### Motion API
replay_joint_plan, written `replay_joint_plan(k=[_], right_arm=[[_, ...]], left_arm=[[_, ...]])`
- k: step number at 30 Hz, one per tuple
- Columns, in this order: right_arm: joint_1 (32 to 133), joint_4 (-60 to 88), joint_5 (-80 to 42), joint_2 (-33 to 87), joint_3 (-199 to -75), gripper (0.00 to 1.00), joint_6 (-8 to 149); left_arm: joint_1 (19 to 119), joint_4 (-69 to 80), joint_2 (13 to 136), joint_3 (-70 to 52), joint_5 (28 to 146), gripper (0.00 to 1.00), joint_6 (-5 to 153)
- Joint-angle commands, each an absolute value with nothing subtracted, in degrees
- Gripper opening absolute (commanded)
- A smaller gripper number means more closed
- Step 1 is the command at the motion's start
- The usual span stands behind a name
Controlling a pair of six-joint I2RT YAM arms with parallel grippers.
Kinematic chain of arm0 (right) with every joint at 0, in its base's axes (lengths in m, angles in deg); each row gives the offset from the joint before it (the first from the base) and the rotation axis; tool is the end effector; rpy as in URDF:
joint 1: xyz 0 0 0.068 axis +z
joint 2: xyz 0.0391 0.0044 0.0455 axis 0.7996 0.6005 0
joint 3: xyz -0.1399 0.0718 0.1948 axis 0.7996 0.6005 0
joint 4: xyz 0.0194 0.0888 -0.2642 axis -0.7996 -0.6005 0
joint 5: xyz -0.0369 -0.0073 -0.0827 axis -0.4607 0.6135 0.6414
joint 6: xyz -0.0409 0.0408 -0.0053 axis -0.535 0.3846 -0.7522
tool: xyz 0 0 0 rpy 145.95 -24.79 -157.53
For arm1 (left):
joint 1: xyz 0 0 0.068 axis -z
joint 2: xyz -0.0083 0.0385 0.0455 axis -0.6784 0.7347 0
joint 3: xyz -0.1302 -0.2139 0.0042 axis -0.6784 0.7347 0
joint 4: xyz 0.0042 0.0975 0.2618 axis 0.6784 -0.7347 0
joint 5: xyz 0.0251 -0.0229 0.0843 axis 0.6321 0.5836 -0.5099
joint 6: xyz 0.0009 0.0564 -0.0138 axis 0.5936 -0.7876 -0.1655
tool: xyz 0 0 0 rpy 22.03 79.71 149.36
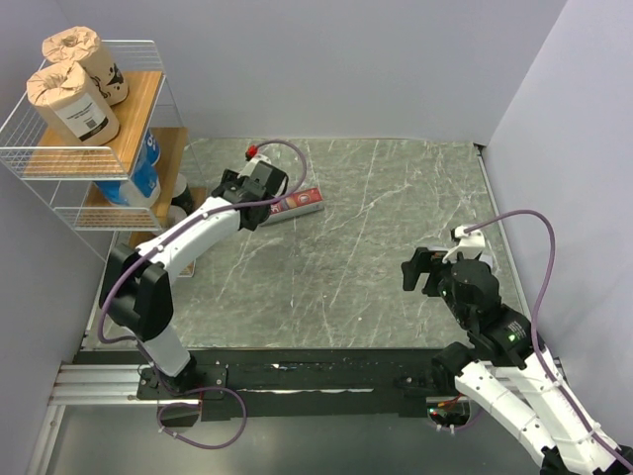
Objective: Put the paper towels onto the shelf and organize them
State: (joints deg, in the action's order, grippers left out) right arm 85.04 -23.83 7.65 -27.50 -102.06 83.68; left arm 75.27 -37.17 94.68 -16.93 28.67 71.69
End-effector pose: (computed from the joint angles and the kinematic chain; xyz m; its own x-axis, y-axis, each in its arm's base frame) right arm 0.1339 0.0676 0.2972 -0.4112 0.1237 -0.9031 -0.1148 0.9758 0.1860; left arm 0.3301 -0.1727 0.2580 -0.6834 0.3185 -0.6569 -0.1298 0.8325 0.5387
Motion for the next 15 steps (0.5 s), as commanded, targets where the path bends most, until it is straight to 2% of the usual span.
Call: replay_joint_plan(k=[1,15], right_arm=[[84.82,-23.80,7.81,-27.74,-105.56,0.97,84.74],[84.82,-24.42,7.19,-32.14,-106.18,0.97,84.48]], left_arm=[[69.81,-37.65,96.19,-15.54,33.81,0.55,71.63],[61.44,-41.34,104.29,-14.66,33.73,0.59,74.89]])
